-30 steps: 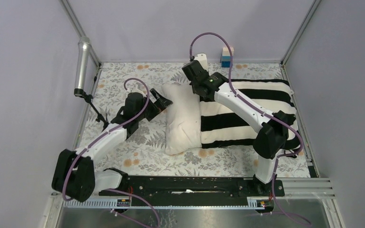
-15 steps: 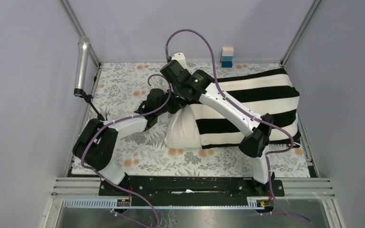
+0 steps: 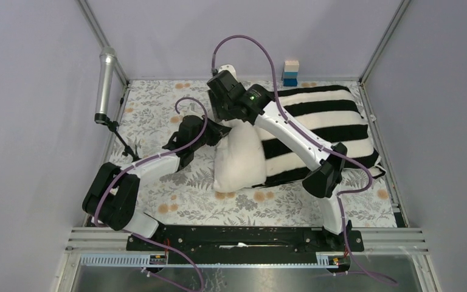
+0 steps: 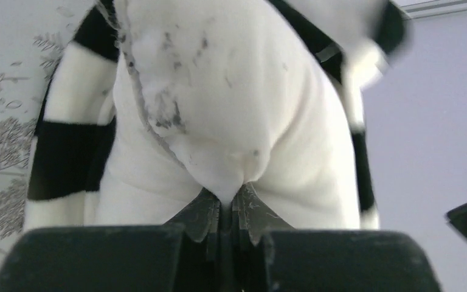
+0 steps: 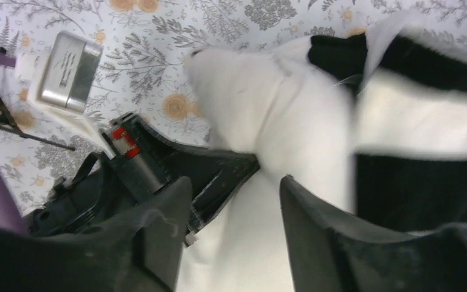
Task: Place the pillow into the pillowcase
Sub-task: Stuff the pillow into the pillowcase.
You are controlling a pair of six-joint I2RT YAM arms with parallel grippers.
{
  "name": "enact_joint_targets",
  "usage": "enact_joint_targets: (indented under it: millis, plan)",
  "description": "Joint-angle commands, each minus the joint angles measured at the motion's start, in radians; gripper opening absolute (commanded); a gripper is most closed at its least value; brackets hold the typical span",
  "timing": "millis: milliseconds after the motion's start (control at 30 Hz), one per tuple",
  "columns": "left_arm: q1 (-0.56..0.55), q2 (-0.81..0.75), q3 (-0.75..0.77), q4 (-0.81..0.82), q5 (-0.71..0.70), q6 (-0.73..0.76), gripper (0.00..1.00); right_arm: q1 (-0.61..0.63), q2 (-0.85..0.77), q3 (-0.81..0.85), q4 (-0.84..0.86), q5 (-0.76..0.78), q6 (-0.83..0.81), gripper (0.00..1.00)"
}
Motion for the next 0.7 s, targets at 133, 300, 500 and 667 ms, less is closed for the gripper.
enact_joint_targets:
  millis: [133, 300, 500, 667]
  plan:
    - [0.006, -0.015, 0.086, 0.007, 0.041, 0.043, 0.00, 0.092, -0.222, -0.240, 0.051, 0.270, 0.004, 0.78]
    - [0.014, -0.026, 0.105, -0.058, 0.040, 0.071, 0.00, 0.095, -0.426, -0.589, 0.138, 0.397, 0.079, 0.75]
    - [0.014, -0.025, 0.127, -0.124, 0.041, 0.109, 0.00, 0.094, -0.504, -0.782, 0.164, 0.458, 0.143, 0.69]
    - [0.020, -0.051, 0.129, -0.173, 0.025, 0.143, 0.00, 0.053, -0.468, -0.810, 0.149, 0.463, 0.158, 0.51]
